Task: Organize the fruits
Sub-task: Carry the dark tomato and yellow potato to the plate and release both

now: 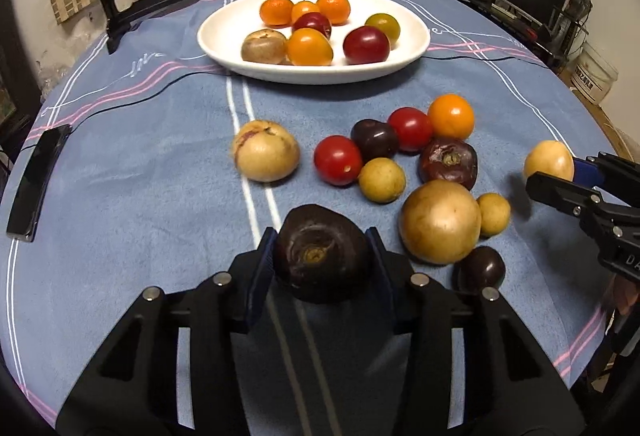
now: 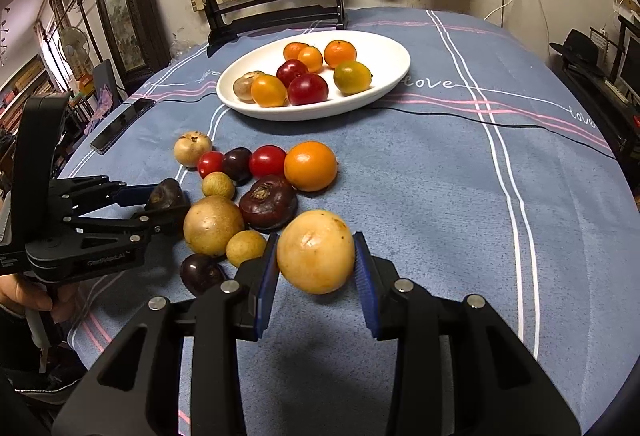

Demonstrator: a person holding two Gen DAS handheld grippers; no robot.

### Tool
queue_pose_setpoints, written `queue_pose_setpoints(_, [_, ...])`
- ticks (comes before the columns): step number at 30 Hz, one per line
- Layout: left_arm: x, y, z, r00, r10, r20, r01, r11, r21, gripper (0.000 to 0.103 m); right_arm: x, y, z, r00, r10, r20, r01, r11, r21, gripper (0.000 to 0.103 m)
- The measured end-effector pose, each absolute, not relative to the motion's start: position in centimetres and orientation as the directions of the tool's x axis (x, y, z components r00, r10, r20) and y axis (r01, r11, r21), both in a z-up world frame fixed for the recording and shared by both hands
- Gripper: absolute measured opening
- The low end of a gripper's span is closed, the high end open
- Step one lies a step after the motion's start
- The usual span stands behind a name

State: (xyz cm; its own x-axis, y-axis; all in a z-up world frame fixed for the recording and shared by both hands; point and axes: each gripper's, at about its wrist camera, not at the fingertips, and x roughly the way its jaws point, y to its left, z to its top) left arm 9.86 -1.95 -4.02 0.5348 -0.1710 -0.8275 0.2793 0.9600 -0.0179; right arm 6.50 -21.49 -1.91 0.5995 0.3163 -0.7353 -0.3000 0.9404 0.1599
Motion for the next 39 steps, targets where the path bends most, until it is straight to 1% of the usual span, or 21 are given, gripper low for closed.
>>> queue_pose_setpoints(5, [8.9,-0.9,-1.9,0.576,-0.181,-0.797,0.265,0.964,-0.027,0.045,6.1,-21.2,-1.2,0.610,0.320,-0.725,-0.309,0.939,0.154,0.037])
queue_pose_setpoints(11, [8.9,-0.8,1.3,0.628,-0.211,-0.749,0.296,0.955,-0.021,0.046,6.5,-20.5,1.0,0.640,0.330,-0.694,-0.335,0.933,0.134,0.037])
queue_pose_setpoints(19, [13.2,-1.7,4.4,0.662,-0.236,-0.711,0.314,0.949,-0.022,0.046,9.9,-19.2,4.4,0.679,0.354,-0.643,-0.369,0.922,0.117,0.037])
queue_pose_setpoints(23, [16.8,-2.0,5.4,0.670,-0.242,-0.702,0.305,0.952,-0.038,0.046,12.7,-18.3,5.8,0.698,0.358,-0.620,-0.378,0.920,0.105,0.037])
queue_pose_setpoints(25, [18.7,-2.1,5.2,0.665,-0.248,-0.704,0.294,0.954,-0.059,0.046,14.8,-17.5,5.8,0.697,0.373,-0.612,-0.392,0.913,0.110,0.037])
queue_pose_setpoints(30, [23.5,-2.0,3.2,0.634,-0.236,-0.736,0.242,0.965,-0.101,0.046,19.4,-16.1,4.2,0.674,0.348,-0.652,-0.376,0.921,0.103,0.037])
queue_pose_setpoints(34, [25.9,-1.8,1.5,0.614,-0.218,-0.759,0.211,0.971,-0.109,0.046,21.7,-15.4,3.1,0.671,0.352,-0.652,-0.375,0.920,0.110,0.037])
queue_pose_setpoints(37, [27.3,-1.6,0.5,0.600,-0.204,-0.774,0.185,0.976,-0.113,0.046,23.3,-15.4,1.8,0.654,0.352,-0.670,-0.360,0.923,0.133,0.038])
queue_pose_setpoints(38, [27.5,-1.5,0.3,0.600,-0.197,-0.775,0.172,0.978,-0.115,0.050,23.7,-15.5,1.6,0.653,0.356,-0.668,-0.358,0.923,0.141,0.040])
queue_pose_setpoints(39, [27.8,-1.2,0.2,0.603,-0.188,-0.775,0.153,0.981,-0.119,0.056,24.0,-15.7,1.4,0.663,0.357,-0.659,-0.352,0.924,0.147,0.041])
